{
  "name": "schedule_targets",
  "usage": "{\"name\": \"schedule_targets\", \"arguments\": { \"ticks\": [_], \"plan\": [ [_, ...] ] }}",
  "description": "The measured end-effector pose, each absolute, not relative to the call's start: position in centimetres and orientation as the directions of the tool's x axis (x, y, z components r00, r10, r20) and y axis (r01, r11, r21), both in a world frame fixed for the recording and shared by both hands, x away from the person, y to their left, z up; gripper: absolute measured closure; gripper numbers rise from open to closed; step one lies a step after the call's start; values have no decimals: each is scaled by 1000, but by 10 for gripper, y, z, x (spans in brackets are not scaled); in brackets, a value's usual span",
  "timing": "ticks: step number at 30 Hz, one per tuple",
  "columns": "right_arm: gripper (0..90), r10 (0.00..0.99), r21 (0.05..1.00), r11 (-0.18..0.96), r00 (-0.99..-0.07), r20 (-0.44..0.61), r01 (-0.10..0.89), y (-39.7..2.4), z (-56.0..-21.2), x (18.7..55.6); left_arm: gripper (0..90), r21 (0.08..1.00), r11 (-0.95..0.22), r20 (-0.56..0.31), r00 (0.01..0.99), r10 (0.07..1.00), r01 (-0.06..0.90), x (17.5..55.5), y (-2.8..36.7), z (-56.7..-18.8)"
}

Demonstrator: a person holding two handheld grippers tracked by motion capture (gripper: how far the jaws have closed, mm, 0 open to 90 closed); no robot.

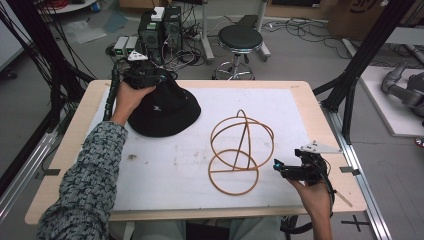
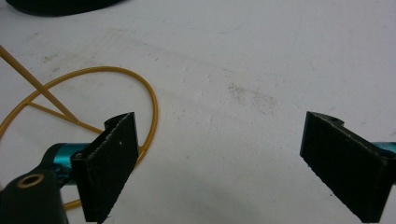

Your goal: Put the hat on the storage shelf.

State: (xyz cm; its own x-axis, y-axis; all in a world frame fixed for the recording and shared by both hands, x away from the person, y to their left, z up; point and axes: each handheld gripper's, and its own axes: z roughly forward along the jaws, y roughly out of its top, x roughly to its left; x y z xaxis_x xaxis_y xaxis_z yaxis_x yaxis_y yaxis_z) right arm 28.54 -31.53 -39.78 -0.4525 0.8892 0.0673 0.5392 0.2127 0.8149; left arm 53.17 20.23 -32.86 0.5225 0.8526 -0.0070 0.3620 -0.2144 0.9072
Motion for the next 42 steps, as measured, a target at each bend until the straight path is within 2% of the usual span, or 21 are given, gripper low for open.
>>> {"name": "schedule_targets", "arguments": {
  "ticks": [1, 2, 3, 4, 7, 8, 10, 20, 42],
  "plan": [
    [113, 890, 816, 213, -452, 65, 537, -316, -397, 285, 577, 905, -220, -4, 526, 850, 363, 532, 202, -329],
    [113, 890, 816, 213, -452, 65, 537, -316, -397, 285, 577, 905, -226, 1, 531, 847, 360, 531, 201, -330],
    [113, 889, 818, 213, -453, 64, 534, -315, -397, 285, 611, 903, -234, 5, 537, 844, 360, 531, 201, -330],
    [113, 889, 817, 212, -453, 67, 537, -315, -397, 285, 682, 901, -241, 8, 542, 841, 361, 531, 201, -330],
    [113, 887, 817, 218, -457, 62, 533, -314, -398, 286, 779, 901, -237, 4, 539, 842, 363, 531, 201, -331],
    [113, 887, 814, 216, -456, 67, 539, -313, -398, 285, 779, 902, -238, 6, 539, 842, 360, 530, 202, -331],
    [113, 887, 815, 219, -458, 63, 536, -313, -397, 285, 864, 902, -239, 6, 542, 840, 360, 529, 203, -330],
    [113, 887, 822, 218, -458, 59, 527, -314, -395, 285, 884, 913, -251, 25, 571, 820, 321, 517, 211, -314],
    [113, 874, 833, 209, -480, 77, 512, -312, -391, 297, 883, 971, -149, -16, 672, 740, 188, 463, 239, -223]
  ]
}}
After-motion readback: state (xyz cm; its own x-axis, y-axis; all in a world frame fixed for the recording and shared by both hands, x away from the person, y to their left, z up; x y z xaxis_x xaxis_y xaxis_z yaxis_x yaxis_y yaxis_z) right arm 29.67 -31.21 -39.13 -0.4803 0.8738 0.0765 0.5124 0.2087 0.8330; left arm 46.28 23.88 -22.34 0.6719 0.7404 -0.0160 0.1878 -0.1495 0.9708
